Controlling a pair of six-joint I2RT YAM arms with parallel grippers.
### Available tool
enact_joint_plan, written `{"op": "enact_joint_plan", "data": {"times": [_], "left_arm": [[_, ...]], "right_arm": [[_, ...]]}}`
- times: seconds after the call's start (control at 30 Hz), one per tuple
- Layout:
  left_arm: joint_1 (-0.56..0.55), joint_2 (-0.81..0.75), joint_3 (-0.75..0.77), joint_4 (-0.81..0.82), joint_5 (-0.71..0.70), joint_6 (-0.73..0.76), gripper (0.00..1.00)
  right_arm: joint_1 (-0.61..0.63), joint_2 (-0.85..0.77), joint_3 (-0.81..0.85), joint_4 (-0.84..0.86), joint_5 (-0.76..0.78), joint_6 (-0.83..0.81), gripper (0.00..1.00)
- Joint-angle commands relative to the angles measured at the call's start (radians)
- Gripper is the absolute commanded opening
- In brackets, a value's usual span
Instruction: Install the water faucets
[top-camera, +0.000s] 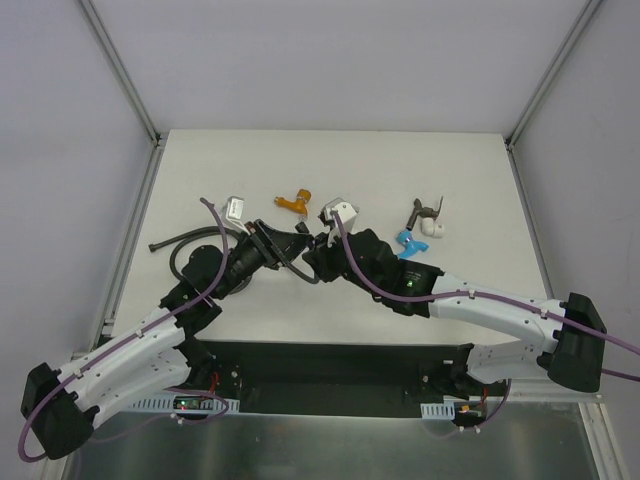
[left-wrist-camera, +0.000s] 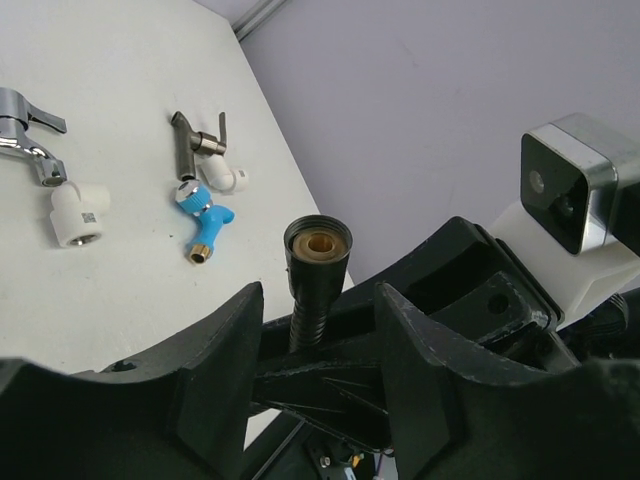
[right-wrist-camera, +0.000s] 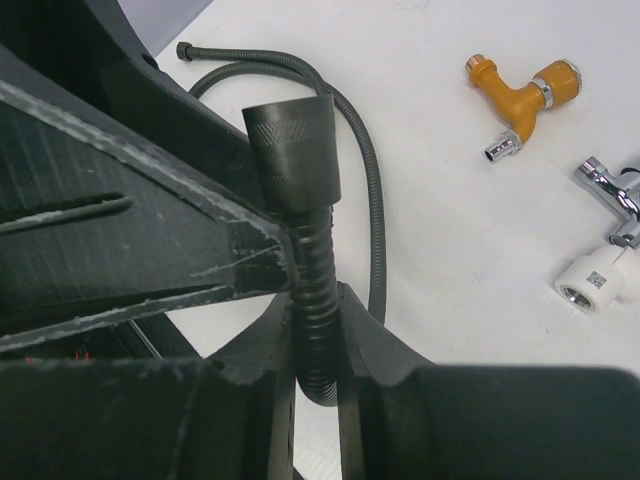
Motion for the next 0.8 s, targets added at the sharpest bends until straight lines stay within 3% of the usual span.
{"op": "enact_joint_plan", "data": {"times": [0.0, 0.43, 0.77], "left_arm": [[-0.015, 0.016, 0.005, 0.085, 0.004, 0.002, 0.45], [-0.032, 0.029, 0.009, 0.117, -0.034, 0.028, 0.35], [-0.034, 0.033, 0.007, 0.140, -0.042, 0.041, 0.19]], "right_arm": [[0.009, -0.010, 0.045, 0.030, 0.022, 0.017, 0.02], [0.020, -0.007, 0.044, 0.033, 0.020, 0.020, 0.02], [0.031, -0.001, 0.041, 0.036, 0.022, 0.021, 0.02]]}}
